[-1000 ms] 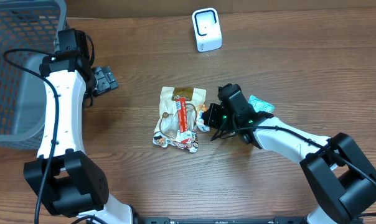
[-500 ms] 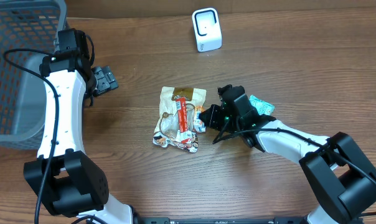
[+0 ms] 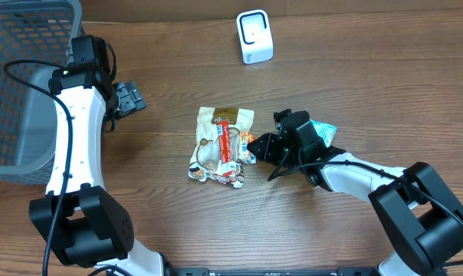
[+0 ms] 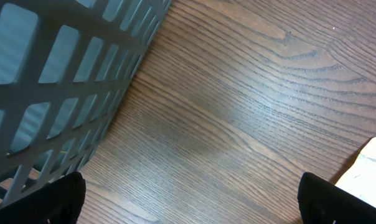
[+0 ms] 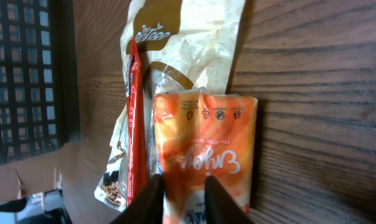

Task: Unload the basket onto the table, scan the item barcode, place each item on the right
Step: 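Lower the orange packet beside the clear packet and open the right gripper, then move the right gripper right over the teal packet, then grasp the teal packet with the right gripper and lift it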

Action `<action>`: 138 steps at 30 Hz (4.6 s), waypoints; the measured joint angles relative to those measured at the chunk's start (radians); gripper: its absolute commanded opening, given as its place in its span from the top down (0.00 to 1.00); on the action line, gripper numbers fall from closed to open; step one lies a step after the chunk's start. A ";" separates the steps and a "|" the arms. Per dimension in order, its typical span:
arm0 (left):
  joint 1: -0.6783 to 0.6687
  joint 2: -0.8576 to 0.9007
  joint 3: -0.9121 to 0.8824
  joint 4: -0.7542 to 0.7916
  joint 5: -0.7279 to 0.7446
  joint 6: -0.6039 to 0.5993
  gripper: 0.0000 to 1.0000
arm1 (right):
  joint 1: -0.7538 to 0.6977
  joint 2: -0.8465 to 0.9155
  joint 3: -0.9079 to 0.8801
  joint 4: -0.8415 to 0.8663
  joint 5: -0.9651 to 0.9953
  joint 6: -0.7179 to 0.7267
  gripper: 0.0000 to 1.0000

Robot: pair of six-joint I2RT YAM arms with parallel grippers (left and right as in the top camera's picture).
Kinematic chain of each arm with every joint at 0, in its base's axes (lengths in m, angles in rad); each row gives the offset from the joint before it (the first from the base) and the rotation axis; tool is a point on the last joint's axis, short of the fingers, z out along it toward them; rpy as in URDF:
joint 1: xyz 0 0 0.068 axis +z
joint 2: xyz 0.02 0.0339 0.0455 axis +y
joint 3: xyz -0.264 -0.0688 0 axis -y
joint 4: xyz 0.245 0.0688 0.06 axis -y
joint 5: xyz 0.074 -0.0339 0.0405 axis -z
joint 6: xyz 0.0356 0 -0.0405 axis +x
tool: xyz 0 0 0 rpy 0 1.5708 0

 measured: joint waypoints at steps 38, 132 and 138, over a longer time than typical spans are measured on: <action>0.000 0.000 0.000 0.000 0.000 0.000 0.00 | -0.019 -0.150 0.563 -1.172 0.344 -0.340 0.48; 0.000 0.000 0.000 0.000 0.000 0.000 0.00 | -0.009 -0.066 0.446 -1.244 0.538 -0.318 0.96; 0.000 0.000 0.000 0.000 0.000 0.000 0.00 | -0.079 -0.066 0.446 -1.246 0.562 -0.318 0.96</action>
